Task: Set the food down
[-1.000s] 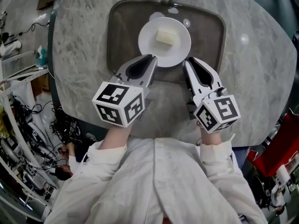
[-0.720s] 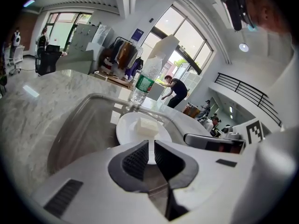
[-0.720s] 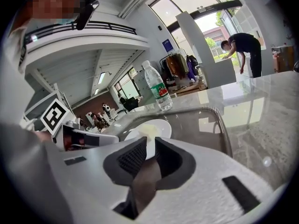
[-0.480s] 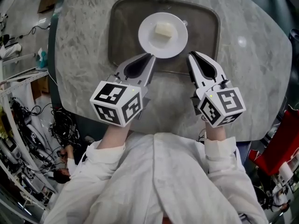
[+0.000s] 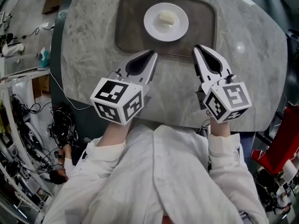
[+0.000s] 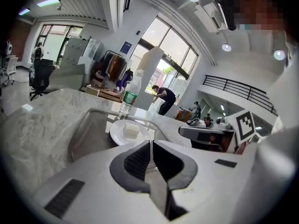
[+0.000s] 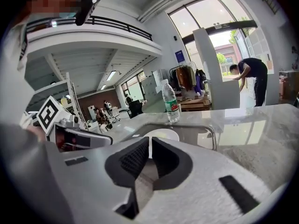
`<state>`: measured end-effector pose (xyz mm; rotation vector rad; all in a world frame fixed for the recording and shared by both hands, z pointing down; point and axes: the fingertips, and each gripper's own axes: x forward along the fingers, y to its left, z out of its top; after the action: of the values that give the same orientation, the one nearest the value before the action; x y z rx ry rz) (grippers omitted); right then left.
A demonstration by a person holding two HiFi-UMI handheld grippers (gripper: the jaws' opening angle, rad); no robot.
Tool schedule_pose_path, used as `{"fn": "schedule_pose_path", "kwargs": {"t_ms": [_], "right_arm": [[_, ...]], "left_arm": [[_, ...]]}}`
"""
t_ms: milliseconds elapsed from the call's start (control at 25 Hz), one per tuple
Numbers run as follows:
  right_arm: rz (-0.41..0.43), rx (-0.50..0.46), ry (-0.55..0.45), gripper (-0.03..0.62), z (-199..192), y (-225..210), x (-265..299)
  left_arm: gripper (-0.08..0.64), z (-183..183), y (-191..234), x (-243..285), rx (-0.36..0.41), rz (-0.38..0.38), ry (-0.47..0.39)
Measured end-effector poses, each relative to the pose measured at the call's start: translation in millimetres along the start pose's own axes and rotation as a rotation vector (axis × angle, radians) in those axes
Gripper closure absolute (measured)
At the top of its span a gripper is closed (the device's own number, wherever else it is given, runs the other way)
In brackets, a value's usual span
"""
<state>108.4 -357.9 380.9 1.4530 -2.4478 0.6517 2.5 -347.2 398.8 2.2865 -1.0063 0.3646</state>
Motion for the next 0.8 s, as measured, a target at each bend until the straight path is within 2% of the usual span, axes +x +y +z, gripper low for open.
{"fn": "schedule_pose_path", "kwargs": {"t_ms": [560, 800], "right_arm": [[-0.023, -0.008, -0.023, 0.578, -41, 75, -94], [-0.046, -0.005, -0.034, 0.581, -61, 107, -129]], "left_arm": [[0.534, -46, -57, -86, 0.063, -0.06, -0.035], [0.535, -69, -84, -116, 0.093, -0.109, -0.036]]}}
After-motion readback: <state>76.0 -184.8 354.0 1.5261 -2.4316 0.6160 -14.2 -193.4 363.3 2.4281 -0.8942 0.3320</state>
